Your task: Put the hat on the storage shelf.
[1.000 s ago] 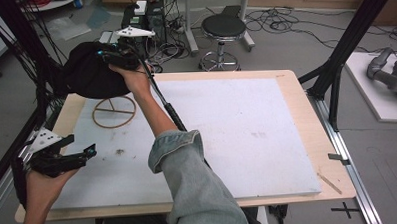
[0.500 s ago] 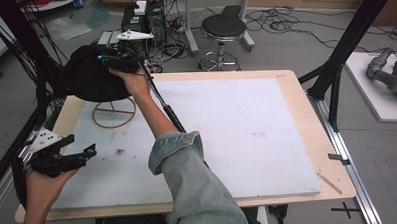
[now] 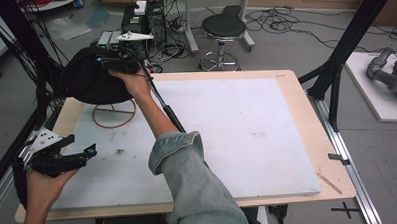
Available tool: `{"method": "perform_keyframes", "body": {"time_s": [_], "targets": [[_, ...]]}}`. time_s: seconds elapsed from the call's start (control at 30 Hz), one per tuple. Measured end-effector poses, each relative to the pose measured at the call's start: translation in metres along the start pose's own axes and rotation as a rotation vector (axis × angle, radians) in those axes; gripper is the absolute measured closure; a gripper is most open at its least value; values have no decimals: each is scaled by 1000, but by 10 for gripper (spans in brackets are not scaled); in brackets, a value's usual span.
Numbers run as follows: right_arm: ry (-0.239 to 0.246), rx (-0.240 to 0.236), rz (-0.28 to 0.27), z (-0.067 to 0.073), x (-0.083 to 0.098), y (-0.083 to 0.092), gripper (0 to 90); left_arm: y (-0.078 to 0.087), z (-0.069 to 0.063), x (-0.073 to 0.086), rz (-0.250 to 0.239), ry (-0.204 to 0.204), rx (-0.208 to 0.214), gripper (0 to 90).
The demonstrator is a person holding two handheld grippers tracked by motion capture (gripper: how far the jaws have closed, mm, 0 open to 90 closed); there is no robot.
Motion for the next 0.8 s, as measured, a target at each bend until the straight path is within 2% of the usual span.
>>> {"method": "perform_keyframes", "body": {"time_s": [0.2, 0.47, 0.63, 0.8], "targets": [[-11, 13, -12, -2, -3, 5, 425, 0, 0, 0, -1, 1, 0, 188], [7, 38, -9, -6, -4, 20, 382, -1, 0, 0, 2, -1, 0, 188], [-3, 53, 2, -17, -1, 37, 357, -3, 0, -1, 0, 1, 1, 188], [10, 98, 4, -27, 2, 60, 340, -7, -2, -4, 6, -9, 11, 188]]}}
Point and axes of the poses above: each handheld gripper's, and its own axes: y roughly backward along the jaws, x roughly out of its underside, z roughly to its left, the point moved 1 cm from there along -y, roughly forward along the jaws, and after that the axes turned 10 degrees about z, right-handed, at the moved point
